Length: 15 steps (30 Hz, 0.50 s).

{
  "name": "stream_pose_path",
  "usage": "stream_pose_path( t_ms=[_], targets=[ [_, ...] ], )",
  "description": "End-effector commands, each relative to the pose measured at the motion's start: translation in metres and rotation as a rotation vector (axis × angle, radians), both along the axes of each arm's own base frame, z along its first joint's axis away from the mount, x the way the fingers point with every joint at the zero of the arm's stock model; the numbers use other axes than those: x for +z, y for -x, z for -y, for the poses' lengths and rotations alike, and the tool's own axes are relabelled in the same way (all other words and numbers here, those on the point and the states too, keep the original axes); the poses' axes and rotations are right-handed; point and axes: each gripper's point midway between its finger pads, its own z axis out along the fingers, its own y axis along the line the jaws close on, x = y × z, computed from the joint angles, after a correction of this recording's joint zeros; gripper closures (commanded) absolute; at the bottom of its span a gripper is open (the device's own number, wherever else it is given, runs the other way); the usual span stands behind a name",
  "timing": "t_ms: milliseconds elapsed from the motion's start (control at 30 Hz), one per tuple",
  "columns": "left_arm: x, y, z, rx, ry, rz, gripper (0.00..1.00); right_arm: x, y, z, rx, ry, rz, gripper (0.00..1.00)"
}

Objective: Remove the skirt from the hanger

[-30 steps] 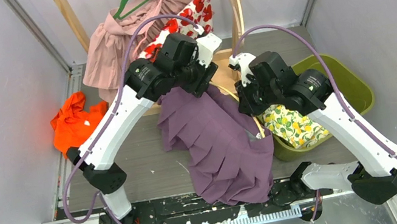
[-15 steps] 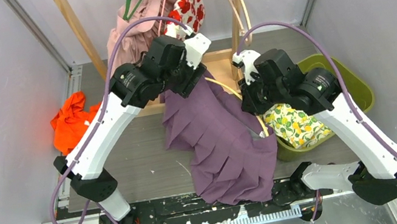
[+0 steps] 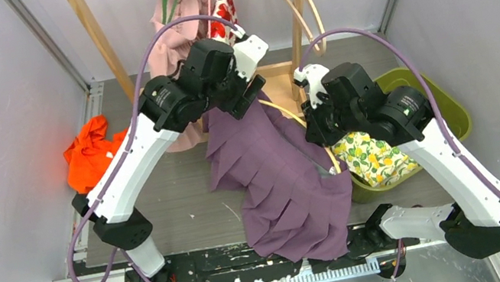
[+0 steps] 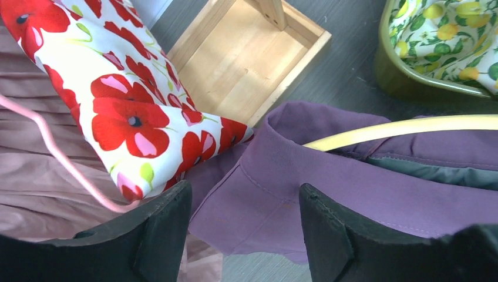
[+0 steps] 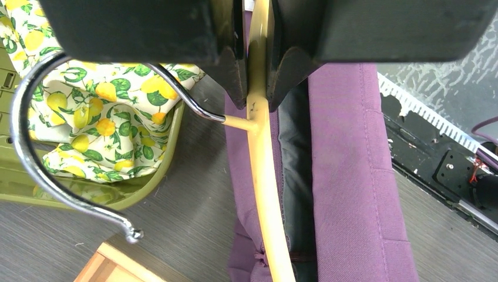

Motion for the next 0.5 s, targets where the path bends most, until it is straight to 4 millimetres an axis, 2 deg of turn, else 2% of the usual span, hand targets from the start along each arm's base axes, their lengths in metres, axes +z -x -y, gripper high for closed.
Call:
stream_pose_path(
  t_ms=[0, 267, 467],
  targets=[
    [0.030, 0.003, 0.010, -0.031, 0.126, 0.029, 0.31, 0.042, -0.004, -0.011, 0.022, -0.119, 0.123, 0.99],
    [0.023, 0.006, 0.024, -0.058, 0.158, -0.017, 0.29, 0.042, -0.006, -0.012, 0.025, -0.114, 0.122, 0.99],
    [0.039, 0.001, 0.036, -0.060, 0.230, 0.004, 0.28, 0.042, -0.006, -0.012, 0.027, -0.111, 0.121, 0.99]
  ],
)
